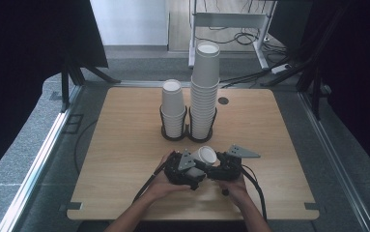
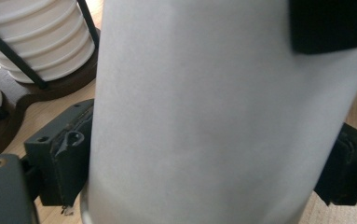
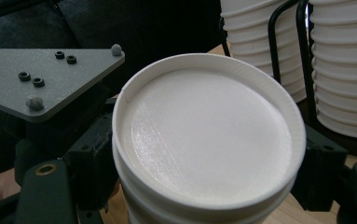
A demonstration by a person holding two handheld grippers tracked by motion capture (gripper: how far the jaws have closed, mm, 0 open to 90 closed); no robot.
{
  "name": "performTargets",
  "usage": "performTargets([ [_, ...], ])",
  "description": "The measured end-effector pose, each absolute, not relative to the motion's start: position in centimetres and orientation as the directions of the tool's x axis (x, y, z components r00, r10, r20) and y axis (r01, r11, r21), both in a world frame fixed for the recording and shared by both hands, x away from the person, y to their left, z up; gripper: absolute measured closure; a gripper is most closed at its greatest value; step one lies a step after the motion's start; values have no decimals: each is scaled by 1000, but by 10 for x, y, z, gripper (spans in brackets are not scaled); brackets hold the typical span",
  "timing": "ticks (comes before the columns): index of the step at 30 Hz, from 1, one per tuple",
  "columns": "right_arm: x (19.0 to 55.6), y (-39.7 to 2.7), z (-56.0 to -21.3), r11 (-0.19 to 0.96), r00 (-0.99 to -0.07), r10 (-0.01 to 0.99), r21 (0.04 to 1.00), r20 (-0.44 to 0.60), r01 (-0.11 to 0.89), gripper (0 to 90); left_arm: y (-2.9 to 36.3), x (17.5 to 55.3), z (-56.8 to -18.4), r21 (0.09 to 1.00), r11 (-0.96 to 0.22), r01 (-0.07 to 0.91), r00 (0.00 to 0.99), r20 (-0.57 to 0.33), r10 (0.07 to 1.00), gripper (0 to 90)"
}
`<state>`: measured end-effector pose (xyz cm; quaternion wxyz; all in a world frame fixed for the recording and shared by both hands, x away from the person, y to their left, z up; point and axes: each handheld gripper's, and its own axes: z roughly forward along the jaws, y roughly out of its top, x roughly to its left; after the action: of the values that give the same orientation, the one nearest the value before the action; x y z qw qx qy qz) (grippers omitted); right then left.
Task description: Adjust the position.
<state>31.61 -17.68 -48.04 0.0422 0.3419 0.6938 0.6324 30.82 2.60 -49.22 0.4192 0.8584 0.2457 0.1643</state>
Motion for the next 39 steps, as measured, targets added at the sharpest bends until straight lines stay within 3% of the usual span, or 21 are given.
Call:
performTargets([
  [8,316,-176,-482,-5,-763,537,906,359,423,204,25,309,-494,790,-541,288,824,84,560,108],
  [12,315,-177,-480,23,-764,561,917,319,399,140,31,312,-492,786,-541,299,812,88,577,110],
  [17,311,-183,-474,31,-770,567,927,291,373,139,34,314,-488,772,-565,291,777,154,611,110],
  [27,313,-200,-456,46,-775,581,941,249,336,163,42,318,-481,755,-598,269,770,204,604,110],
  [34,323,-211,-439,181,-790,593,929,158,322,195,44,324,-474,733,-629,259,770,237,593,110],
  [39,337,-207,-427,357,-829,551,870,98,340,167,39,326,-465,696,-682,224,760,313,570,110],
])
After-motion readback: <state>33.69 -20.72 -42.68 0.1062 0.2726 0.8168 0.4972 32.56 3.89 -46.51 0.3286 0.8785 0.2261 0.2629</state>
